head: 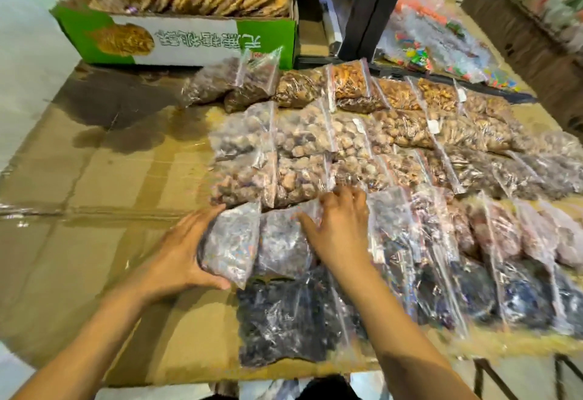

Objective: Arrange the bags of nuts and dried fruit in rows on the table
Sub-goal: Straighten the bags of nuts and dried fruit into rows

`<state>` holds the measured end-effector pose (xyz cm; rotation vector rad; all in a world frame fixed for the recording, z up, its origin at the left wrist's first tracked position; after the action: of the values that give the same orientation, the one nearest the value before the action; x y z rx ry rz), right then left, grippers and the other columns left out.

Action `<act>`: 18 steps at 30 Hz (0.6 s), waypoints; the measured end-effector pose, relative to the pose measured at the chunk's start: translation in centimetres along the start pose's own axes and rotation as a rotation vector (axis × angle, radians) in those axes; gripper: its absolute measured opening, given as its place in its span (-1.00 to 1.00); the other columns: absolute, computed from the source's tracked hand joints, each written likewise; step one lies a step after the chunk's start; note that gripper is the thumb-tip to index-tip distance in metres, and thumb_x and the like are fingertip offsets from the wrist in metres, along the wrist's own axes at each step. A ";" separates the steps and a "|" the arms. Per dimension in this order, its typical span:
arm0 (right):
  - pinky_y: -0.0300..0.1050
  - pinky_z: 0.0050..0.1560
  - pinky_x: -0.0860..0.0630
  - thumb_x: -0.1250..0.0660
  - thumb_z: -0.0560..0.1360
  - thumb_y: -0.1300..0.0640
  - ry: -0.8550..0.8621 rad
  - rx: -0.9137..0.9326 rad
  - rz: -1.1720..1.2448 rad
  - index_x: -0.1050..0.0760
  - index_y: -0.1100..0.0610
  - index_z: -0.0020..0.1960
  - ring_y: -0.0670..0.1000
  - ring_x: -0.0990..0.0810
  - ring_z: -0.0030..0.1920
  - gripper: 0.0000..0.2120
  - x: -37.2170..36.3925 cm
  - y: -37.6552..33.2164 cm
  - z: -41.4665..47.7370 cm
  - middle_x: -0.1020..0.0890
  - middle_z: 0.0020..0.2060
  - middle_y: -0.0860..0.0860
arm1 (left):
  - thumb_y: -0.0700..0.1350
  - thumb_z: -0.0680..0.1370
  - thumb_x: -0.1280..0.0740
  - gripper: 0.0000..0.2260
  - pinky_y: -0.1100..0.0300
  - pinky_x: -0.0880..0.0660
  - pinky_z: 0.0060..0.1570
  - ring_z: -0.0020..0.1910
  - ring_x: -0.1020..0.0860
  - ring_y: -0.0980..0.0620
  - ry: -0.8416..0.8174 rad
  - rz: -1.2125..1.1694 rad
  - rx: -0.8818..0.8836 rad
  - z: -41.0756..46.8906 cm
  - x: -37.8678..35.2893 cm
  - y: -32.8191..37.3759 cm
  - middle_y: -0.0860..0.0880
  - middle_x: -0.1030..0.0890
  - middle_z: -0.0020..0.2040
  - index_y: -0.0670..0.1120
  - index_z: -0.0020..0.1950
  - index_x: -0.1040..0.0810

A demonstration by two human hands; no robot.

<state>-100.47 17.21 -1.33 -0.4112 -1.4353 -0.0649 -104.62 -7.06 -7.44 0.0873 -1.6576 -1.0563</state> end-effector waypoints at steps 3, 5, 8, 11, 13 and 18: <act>0.17 0.36 -0.20 -0.31 0.50 -0.11 -0.010 -0.056 0.035 -0.43 0.19 0.29 0.20 -0.14 0.43 -0.51 -1.4 0.4 -1.3 -0.30 0.42 0.17 | 0.48 0.03 -0.43 0.13 0.04 -0.23 0.37 0.42 -0.24 0.03 -0.044 0.016 -0.043 0.7 -0.5 -0.2 0.06 -0.26 0.43 0.09 0.49 -0.13; 0.11 0.40 -0.11 -0.30 0.52 -0.05 -0.010 -0.111 0.118 -0.44 0.12 0.28 0.16 -0.11 0.45 -0.60 -1.8 0.7 -1.1 -0.26 0.45 0.12 | 0.49 0.03 -0.42 0.13 0.08 -0.20 0.36 0.39 -0.21 0.10 -0.059 0.032 -0.070 1.0 -0.5 0.2 0.13 -0.23 0.38 0.08 0.49 -0.12; -0.01 0.37 -0.06 -0.32 0.51 0.03 0.010 -0.221 0.252 -0.55 0.04 0.03 0.07 -0.15 0.42 -0.86 -1.9 1.1 -0.2 -0.34 0.39 0.01 | 0.41 0.04 -0.48 0.09 0.13 -0.16 0.32 0.31 -0.20 0.17 -0.017 0.024 -0.079 0.8 -0.3 0.7 0.15 -0.24 0.31 0.03 0.46 -0.19; -0.14 0.22 -0.05 -0.35 0.50 0.04 0.044 -0.213 0.344 -0.53 0.06 -0.10 0.00 -0.20 0.35 -0.91 -1.7 1.0 0.0 -0.46 0.25 -0.02 | 0.39 0.08 -0.48 -0.02 0.10 -0.27 0.25 0.23 -0.31 0.13 0.041 -0.007 -0.098 0.9 0.0 1.1 0.08 -0.36 0.23 -0.10 0.35 -0.33; -0.19 0.10 -0.06 -0.32 0.52 0.03 0.114 -0.149 0.342 -0.52 0.10 -0.07 0.00 -0.28 0.28 -0.87 -0.8 0.7 0.0 -0.51 0.07 -0.04 | 0.45 0.14 -0.38 -0.07 0.07 -0.37 0.16 0.15 -0.40 0.04 0.106 -0.013 -0.111 1.4 0.3 1.5 -0.02 -0.45 0.15 -0.18 0.26 -0.40; -0.13 -0.07 -0.20 -0.20 0.59 0.06 0.133 -0.164 0.351 -0.45 0.13 0.02 0.08 -0.43 0.02 -0.85 -0.8 0.4 0.2 -0.55 -0.11 0.01 | 0.56 0.21 -0.16 -0.07 -0.01 -0.40 0.20 0.18 -0.37 -0.02 0.105 0.068 -0.123 2.3 -0.7 2.3 -0.13 -0.45 0.17 -0.14 0.27 -0.32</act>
<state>-100.68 17.48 -2.15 -0.7739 -1.2138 0.0730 -105.24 -3.94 -6.38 0.0058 -1.4877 -1.0819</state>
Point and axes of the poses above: each hand's wrist, its own z-axis towards the middle knuckle, its own x-axis out of the back of the hand, y = z × x, the point moved 8 cm from there along z, towards the middle knuckle
